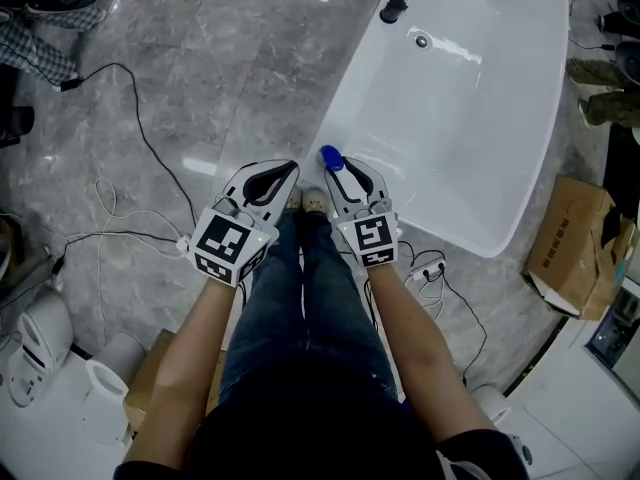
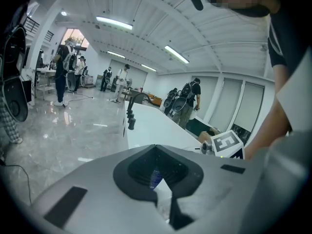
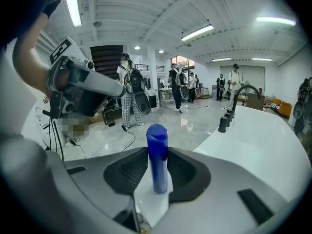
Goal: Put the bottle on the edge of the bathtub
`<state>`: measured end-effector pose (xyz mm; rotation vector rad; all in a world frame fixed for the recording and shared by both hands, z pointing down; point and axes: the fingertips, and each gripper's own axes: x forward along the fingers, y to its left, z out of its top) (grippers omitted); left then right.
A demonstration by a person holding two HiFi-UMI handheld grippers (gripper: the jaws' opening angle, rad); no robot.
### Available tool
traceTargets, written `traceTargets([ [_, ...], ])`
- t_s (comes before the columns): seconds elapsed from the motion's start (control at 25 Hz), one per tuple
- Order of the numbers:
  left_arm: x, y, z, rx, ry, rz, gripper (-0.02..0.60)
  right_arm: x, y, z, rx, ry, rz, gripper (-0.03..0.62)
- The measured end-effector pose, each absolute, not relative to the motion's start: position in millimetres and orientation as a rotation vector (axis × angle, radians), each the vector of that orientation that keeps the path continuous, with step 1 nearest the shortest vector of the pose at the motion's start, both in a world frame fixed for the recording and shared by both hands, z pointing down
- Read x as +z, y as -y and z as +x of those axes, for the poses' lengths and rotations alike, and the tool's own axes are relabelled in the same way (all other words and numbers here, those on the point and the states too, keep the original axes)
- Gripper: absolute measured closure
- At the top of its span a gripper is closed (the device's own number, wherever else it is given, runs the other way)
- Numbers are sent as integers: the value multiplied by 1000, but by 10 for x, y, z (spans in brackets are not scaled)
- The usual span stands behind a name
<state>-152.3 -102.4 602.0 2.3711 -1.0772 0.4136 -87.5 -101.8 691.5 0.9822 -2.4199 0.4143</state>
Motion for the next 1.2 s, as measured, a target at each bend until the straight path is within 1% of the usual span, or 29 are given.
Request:
traceTargets([
  [0.28, 5978, 969, -1505, 435, 1062, 2371, 558, 6946, 983, -903, 469, 2396, 896, 454],
  [0.32, 5961, 959, -1499, 440, 1059, 2373, 558, 6956, 966, -901, 471, 2386, 880, 440],
  [0.4, 5914, 940, -1491, 445, 1055, 2377, 558, 6944, 928, -883, 470, 2372, 860, 381],
  [0.44, 5886, 932, -1492, 446, 1054, 2379, 558, 6919, 911, -869, 471, 2368, 858, 369],
  [0.6, 5744, 905, -1499, 457, 1045, 2405, 558, 6706, 849, -784, 455, 2354, 897, 356],
  [0.8, 5380, 776, -1443, 428, 1045, 2451, 558, 6240, 599, -691, 398, 2341, 983, 359],
  [0.84, 5289, 750, -1433, 421, 1055, 2462, 558, 6111, 566, -677, 393, 2348, 1015, 375],
  [0.88, 5189, 735, -1431, 412, 1069, 2473, 558, 5976, 549, -665, 399, 2357, 1049, 432],
  [0.92, 5086, 729, -1438, 404, 1087, 2484, 558, 5839, 541, -660, 415, 2369, 1080, 504],
  [0.96, 4991, 723, -1454, 400, 1108, 2493, 558, 5696, 542, -665, 433, 2384, 1104, 528],
  [1.08, 4656, 779, -1510, 386, 1187, 2527, 558, 5181, 666, -667, 416, 2420, 1165, 564],
  [1.2, 4168, 832, -1560, 312, 1266, 2573, 558, 4548, 781, -633, 326, 2455, 1237, 568],
])
